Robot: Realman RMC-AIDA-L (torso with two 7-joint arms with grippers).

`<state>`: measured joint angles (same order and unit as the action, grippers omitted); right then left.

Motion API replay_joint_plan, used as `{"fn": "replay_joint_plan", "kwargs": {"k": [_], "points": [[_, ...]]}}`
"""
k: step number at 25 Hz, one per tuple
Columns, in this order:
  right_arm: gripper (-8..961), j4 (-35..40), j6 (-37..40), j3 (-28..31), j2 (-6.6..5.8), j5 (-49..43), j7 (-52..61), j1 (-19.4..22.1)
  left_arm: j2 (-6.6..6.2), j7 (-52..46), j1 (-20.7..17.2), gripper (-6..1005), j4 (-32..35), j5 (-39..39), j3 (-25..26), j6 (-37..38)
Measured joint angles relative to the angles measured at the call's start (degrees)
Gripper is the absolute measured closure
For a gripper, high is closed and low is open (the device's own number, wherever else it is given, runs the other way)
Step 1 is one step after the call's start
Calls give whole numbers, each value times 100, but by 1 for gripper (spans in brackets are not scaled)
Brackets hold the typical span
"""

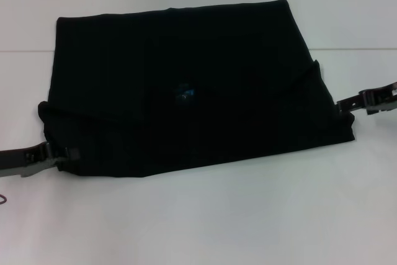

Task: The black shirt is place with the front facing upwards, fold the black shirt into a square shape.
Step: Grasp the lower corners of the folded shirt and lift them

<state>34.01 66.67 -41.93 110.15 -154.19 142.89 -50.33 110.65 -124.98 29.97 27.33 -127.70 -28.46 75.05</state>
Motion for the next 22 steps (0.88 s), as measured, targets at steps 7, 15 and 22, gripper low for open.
{"fn": "replay_joint_plan", "kwargs": {"k": [7, 15, 22], "points": [[36, -326, -506, -198, 224, -6, -34, -46, 0, 0, -1, 964, 0, 0, -2, 5], [50, -373, -691, -413, 340, -13, -93, -85, 16, 0, 6, 963, 1, 0, -2, 32], [228, -371, -722, -464, 351, -14, -96, -76, 18, 30, 8, 962, 1, -1, -2, 67]]}}
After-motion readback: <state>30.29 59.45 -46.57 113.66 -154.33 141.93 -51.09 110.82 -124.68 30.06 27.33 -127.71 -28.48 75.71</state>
